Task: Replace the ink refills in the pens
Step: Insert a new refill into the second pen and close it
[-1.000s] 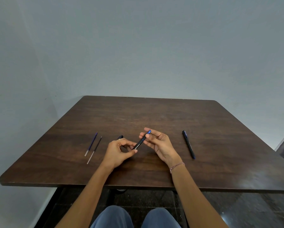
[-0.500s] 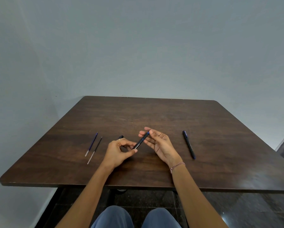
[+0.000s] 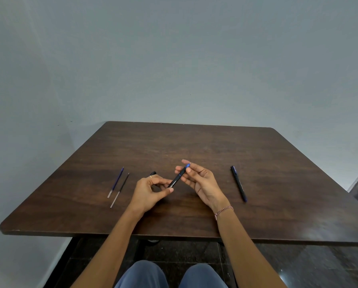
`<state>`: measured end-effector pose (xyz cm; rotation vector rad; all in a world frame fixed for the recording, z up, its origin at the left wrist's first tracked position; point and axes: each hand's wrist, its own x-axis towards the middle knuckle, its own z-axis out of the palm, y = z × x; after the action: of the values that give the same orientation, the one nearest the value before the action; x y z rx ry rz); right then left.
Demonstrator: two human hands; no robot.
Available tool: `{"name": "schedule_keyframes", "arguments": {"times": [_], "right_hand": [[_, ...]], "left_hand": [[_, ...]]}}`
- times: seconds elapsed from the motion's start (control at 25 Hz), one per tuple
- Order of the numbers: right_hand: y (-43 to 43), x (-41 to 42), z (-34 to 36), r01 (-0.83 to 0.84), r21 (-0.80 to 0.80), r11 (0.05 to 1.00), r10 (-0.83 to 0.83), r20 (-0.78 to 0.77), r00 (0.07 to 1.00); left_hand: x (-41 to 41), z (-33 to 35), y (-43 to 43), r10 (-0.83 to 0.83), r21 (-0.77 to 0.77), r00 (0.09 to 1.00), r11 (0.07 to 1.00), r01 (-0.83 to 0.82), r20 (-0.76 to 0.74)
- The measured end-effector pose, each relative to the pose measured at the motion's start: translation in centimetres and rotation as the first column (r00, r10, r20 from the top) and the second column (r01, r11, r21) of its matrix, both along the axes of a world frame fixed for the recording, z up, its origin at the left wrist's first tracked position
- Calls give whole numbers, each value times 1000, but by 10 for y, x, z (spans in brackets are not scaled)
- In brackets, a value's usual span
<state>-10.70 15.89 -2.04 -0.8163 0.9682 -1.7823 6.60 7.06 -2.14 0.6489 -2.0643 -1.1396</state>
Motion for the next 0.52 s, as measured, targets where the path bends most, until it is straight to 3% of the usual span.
{"name": "schedule_keyframes", "arguments": {"times": [0.36,0.52], "right_hand": [[-1,2,-3,103,34,994,-99,-98,990],[-1,2,-1,-10,-25,1000,9,-46,999]], "left_hand": [[0,0,1,-37,-23,999,999,37,3],[1,0,1,-16,-14,999,1000,15,-30]]}}
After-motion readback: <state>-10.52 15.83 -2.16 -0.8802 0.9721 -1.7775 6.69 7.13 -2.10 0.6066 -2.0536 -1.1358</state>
